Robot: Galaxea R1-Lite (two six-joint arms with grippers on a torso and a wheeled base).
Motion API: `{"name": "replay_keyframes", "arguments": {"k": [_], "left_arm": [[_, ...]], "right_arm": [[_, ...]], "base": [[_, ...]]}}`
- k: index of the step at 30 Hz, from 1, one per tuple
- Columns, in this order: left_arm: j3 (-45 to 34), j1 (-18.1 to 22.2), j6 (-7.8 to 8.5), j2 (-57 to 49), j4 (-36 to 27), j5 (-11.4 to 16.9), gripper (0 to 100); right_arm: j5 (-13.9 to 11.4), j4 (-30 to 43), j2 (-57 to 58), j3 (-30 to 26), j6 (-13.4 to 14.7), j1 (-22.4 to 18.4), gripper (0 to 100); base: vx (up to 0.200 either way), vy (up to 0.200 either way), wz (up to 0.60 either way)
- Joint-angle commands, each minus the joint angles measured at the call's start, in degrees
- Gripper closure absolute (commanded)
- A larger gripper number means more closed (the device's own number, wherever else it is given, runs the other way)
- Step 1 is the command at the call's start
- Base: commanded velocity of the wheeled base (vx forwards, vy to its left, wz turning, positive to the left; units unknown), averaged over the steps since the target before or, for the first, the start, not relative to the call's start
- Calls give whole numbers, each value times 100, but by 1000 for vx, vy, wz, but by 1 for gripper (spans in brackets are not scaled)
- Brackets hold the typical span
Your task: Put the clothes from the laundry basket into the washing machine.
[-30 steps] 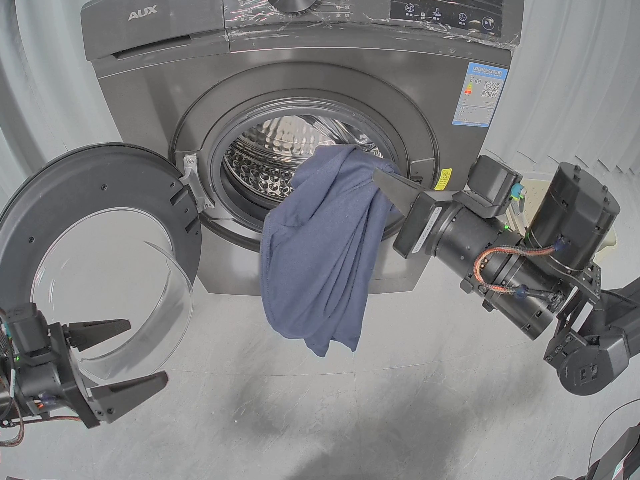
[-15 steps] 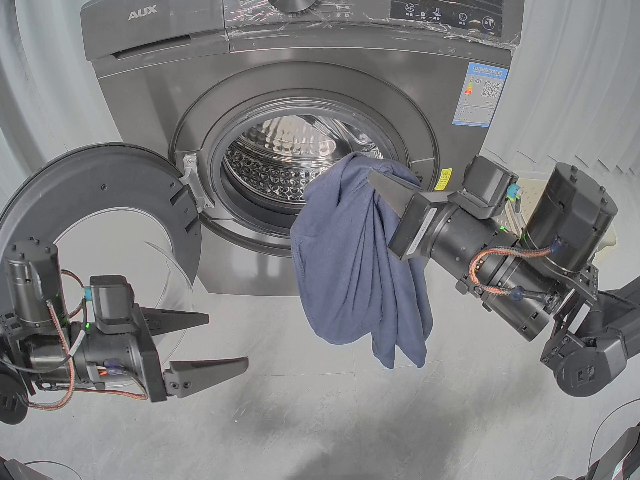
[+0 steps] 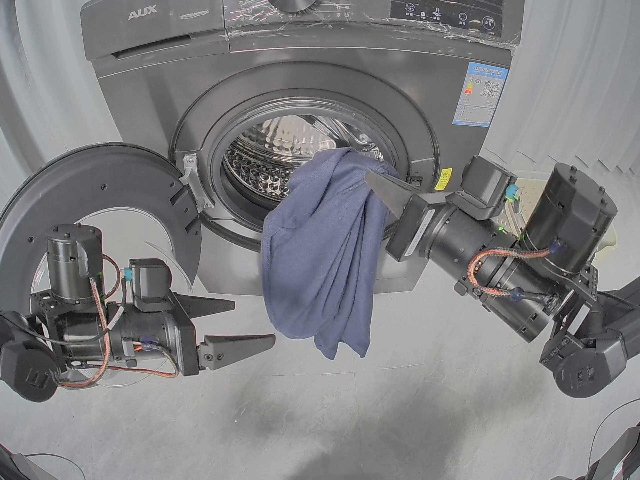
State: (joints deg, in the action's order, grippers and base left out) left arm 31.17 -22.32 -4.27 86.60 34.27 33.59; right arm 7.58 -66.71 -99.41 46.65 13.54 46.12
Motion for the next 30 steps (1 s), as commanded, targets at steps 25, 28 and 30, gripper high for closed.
{"name": "replay_keyframes", "arguments": {"k": [25,28,30], "left_arm": [[407,-44,-285,1808,1407,25,0],[451,-79,-294,1966,1609,34,0],[478,-150,-356,2080,1759,25,0]], "right_arm": [[-2,-18,-34,-16,-1,213,100],[-2,-18,-34,-25,-1,205,100],[-2,-18,-34,-16,-1,205,100]], "base": [[0,0,0],[0,0,0],[0,0,0]]}}
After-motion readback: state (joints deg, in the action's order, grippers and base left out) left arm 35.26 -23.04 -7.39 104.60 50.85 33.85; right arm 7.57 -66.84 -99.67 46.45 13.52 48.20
